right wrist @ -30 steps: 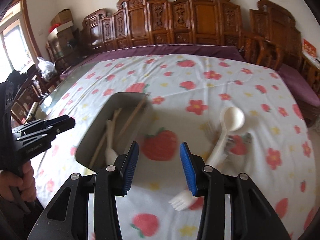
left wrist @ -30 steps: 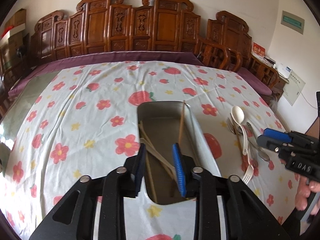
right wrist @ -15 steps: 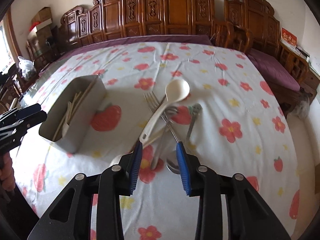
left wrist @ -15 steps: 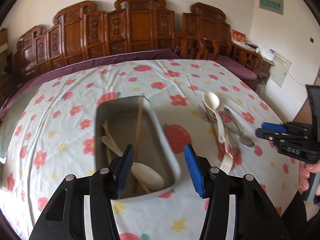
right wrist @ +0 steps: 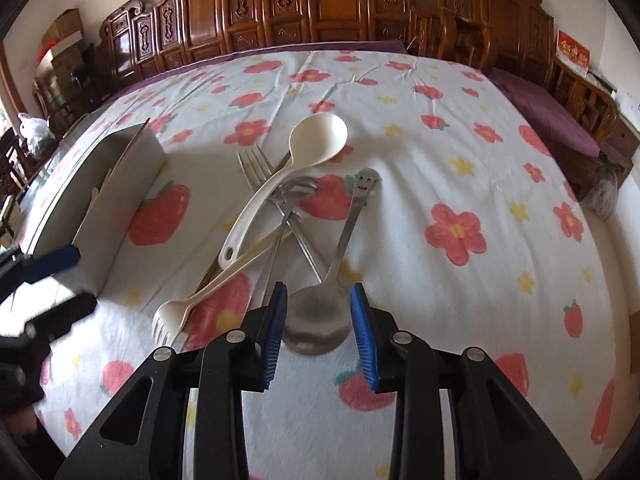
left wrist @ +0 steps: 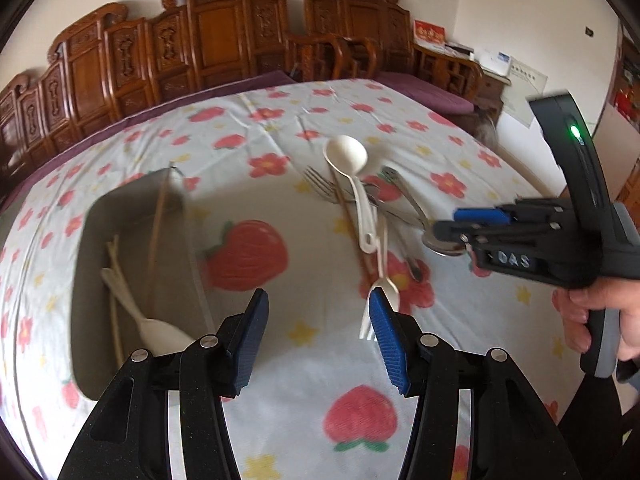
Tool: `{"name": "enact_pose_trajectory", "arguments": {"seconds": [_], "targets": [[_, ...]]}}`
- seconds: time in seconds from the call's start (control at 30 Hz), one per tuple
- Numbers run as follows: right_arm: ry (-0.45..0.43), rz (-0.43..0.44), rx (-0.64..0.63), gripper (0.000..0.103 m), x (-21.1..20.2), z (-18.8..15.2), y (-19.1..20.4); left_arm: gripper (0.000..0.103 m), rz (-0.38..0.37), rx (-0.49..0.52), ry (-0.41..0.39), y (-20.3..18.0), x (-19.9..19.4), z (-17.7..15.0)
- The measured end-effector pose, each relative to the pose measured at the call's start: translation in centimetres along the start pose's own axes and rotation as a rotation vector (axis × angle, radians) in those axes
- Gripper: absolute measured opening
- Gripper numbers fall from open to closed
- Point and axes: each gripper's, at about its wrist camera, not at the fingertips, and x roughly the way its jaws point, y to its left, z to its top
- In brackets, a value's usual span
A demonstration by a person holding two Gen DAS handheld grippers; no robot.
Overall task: Organize utensils
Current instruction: 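Close the right tool on the smiley-face metal spoon while the left tool grasps a white plastic fork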
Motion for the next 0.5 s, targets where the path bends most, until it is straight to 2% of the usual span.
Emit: {"name": "enact_pose_trajectory", "arguments": {"seconds": [0.17, 0.33, 0.5], "targets": [[0.015, -0.002, 0.017, 0.035, 1.5, 1.3, -0.7, 0.050, -0.020, 0.016, 0.008, -0.8, 1.0, 0.2], [0.068, 0.026, 0.071, 0.022, 3.2, 2.1, -1.9, 0.050, -0.053, 0.013, 0.028, -1.0, 2.2, 0.5], [0.094, 0.055, 0.112, 0.017, 3.5, 2.4, -2.9, 0.050, -0.093, -0.007, 0.047, -0.9, 3.2, 0.9]]}}
